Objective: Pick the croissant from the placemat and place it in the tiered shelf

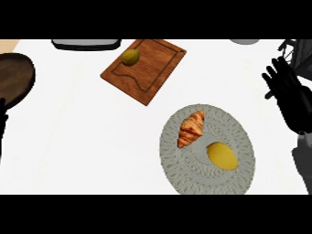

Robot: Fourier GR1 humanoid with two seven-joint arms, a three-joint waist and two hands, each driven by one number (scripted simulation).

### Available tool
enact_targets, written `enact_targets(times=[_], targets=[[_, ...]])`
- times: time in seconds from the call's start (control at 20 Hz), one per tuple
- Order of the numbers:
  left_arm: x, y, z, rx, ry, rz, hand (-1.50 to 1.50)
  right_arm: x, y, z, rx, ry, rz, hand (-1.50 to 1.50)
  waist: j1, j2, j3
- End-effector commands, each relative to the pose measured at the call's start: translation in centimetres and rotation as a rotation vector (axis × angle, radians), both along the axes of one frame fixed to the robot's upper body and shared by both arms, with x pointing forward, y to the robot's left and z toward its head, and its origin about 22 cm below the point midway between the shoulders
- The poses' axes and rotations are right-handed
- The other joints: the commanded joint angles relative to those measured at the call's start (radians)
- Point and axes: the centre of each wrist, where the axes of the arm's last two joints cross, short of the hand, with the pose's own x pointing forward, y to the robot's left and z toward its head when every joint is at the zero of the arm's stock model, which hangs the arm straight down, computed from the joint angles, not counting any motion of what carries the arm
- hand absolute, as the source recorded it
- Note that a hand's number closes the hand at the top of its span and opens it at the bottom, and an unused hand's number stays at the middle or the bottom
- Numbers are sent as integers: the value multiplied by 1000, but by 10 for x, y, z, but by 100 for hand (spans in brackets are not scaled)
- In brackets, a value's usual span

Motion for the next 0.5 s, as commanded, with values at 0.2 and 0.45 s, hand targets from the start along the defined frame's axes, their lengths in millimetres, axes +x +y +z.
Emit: enact_targets(times=[0.2,0.45], targets=[[19,-81,9,-155,-148,-336,0,-4,-5,0,-409,92,-449,-150,-49,2,-2],[25,-87,17,-172,-175,-359,0,-31,-59,-34,-600,179,-702,150,-126,42,-31]])
